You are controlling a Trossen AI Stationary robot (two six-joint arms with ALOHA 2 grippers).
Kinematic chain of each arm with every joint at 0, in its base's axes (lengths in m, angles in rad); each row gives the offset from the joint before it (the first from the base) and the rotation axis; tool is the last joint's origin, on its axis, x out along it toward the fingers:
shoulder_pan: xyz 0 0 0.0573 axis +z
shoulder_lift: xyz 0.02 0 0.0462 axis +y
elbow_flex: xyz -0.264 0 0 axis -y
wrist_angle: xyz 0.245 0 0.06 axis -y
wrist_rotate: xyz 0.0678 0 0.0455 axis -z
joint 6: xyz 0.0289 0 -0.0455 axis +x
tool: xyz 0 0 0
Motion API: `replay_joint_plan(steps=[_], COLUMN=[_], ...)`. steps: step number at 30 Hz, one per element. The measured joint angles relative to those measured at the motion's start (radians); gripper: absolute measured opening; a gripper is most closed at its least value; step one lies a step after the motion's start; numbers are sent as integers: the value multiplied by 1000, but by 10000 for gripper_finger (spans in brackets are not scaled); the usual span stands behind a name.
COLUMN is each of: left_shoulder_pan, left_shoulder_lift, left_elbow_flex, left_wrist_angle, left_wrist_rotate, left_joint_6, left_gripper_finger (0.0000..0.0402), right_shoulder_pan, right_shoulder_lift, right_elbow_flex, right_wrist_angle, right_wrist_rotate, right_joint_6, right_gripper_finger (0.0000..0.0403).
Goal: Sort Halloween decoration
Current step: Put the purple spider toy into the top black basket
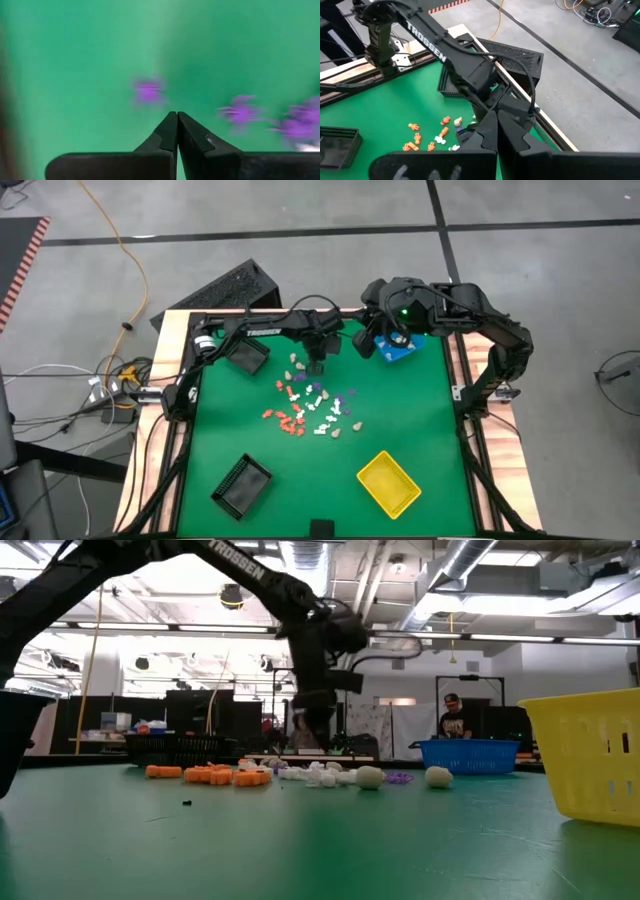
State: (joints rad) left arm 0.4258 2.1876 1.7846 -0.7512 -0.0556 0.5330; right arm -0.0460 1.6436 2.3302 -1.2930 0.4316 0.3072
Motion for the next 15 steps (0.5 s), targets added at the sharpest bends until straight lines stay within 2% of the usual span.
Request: replay_joint_plan(steps=[2, 5, 8, 12, 15], left_shoulder_pan=[13, 29, 30, 32, 34], left_shoulder_lift=[0, 6, 34, 61, 85], left_elbow_flex=[28, 49, 50, 45, 47], left_wrist_angle=[56, 146, 158, 51, 35], left_wrist_rotate=[-65, -134, -253, -230, -215], left_joint_6=[-27, -167, -321, -541, -566], left_gripper_finger=[0, 0, 0, 0, 0], right_shoulder_pan=[3, 17, 35, 54, 62], right_shoulder_lift=[0, 0, 0, 0, 0], right_elbow_flex=[0, 0, 0, 0, 0], right_wrist_angle=[0, 0, 0, 4, 11], right_wrist_rotate=[0, 12, 19, 21, 46], right_joint_6=[0, 0, 8, 10, 10], right_gripper_finger=[21, 21, 21, 21, 21])
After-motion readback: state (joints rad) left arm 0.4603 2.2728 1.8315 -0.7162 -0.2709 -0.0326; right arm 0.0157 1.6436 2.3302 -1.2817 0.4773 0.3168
